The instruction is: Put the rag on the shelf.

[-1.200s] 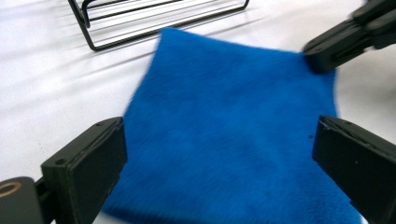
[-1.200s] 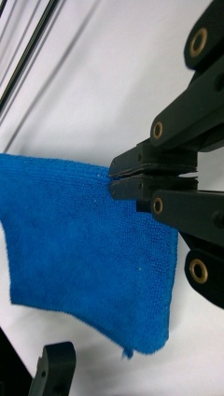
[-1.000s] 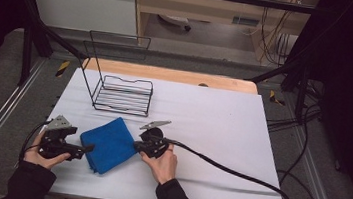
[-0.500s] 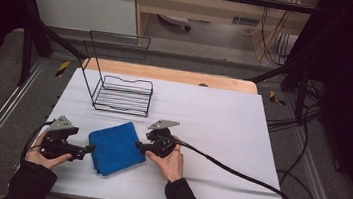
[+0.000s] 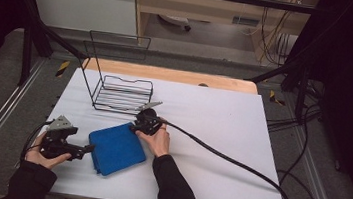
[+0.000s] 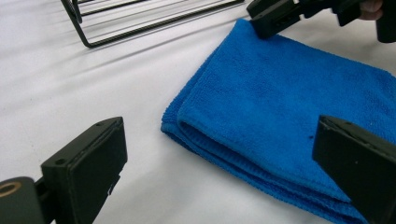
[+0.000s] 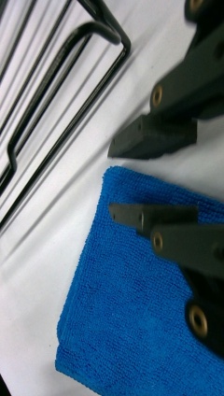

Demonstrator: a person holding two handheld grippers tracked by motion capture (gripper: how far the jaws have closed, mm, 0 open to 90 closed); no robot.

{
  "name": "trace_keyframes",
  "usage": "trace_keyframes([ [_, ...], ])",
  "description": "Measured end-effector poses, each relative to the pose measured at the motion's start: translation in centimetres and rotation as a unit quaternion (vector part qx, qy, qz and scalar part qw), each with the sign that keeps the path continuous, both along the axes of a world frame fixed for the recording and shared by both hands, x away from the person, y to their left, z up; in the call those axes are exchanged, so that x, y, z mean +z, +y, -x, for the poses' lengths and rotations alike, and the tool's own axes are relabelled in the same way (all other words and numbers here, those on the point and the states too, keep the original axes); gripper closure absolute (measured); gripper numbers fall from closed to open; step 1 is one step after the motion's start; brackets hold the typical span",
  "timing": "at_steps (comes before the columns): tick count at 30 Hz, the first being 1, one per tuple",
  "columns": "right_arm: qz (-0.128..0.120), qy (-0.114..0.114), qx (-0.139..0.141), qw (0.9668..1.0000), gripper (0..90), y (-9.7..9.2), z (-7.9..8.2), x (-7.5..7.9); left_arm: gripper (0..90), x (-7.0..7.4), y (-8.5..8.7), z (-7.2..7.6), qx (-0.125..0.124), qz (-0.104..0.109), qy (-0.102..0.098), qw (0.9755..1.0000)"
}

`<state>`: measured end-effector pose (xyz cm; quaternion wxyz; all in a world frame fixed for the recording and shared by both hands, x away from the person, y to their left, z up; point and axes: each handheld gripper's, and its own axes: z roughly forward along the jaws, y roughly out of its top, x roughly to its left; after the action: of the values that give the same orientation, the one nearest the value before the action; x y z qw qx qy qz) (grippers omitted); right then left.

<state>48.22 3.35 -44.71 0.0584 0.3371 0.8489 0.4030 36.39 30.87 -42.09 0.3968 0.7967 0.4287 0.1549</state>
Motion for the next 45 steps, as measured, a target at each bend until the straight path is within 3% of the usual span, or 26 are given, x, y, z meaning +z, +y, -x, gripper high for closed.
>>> trace_keyframes([
  [4, -0.004, 0.018, 0.007, 0.9998, 79.6, 0.0, -0.2, -0.4, 3.4, 0.0, 0.0, 0.0, 0.001, -0.001, 0.000, 1.0000],
  [7, -0.004, 0.018, 0.001, 0.9998, 87.0, 0.0, 0.1, -0.2, 3.4, 0.0, 0.0, 0.0, 0.000, -0.002, -0.001, 1.0000],
  [12, 0.008, 0.017, -0.037, 0.9991, 88.2, -0.6, 1.1, 0.5, 3.4, 0.0, 0.0, 0.0, 0.000, -0.001, 0.000, 1.0000],
  [15, 0.012, 0.024, -0.080, 0.9965, 88.1, -1.8, 2.1, 1.0, 3.4, 0.0, 0.0, 0.0, -0.002, -0.001, 0.000, 1.0000],
  [21, 0.015, 0.018, -0.112, 0.9934, 87.9, -4.0, 3.6, 1.2, 3.4, 0.0, -0.2, 0.0, -0.004, -0.002, 0.000, 1.0000],
  [25, 0.007, 0.010, -0.114, 0.9934, 86.4, -4.9, 4.0, 1.0, 3.4, 0.0, -0.3, 0.0, -0.006, -0.007, -0.001, 1.0000],
  [28, -0.005, -0.007, -0.110, 0.9939, 78.2, -5.3, 4.0, 0.9, 3.4, 0.0, -0.3, 0.0, -0.007, -0.007, -0.002, 1.0000],
  [30, -0.029, -0.017, -0.101, 0.9943, 69.0, -5.8, 4.0, 0.9, 3.4, 0.0, -0.3, 0.0, -0.006, -0.003, 0.000, 1.0000],
  [34, -0.034, -0.042, -0.082, 0.9952, 51.5, -7.0, 4.3, 1.6, 3.3, 0.3, -0.3, -0.4, -0.004, 0.001, -0.002, 1.0000],
  [40, -0.051, -0.049, -0.055, 0.9960, 25.8, -9.0, 4.8, 2.7, 3.3, 0.8, -1.0, -1.4, 0.000, -0.005, 0.003, 1.0000],
  [43, -0.060, -0.044, -0.046, 0.9961, 18.5, -9.9, 5.1, 3.2, 3.3, 1.0, -1.4, -2.2, 0.006, -0.008, 0.004, 0.9999],
  [45, -0.060, -0.053, -0.047, 0.9957, 14.7, -10.5, 5.3, 3.4, 3.4, 1.2, -1.6, -2.8, 0.007, -0.007, 0.007, 0.9999],
])
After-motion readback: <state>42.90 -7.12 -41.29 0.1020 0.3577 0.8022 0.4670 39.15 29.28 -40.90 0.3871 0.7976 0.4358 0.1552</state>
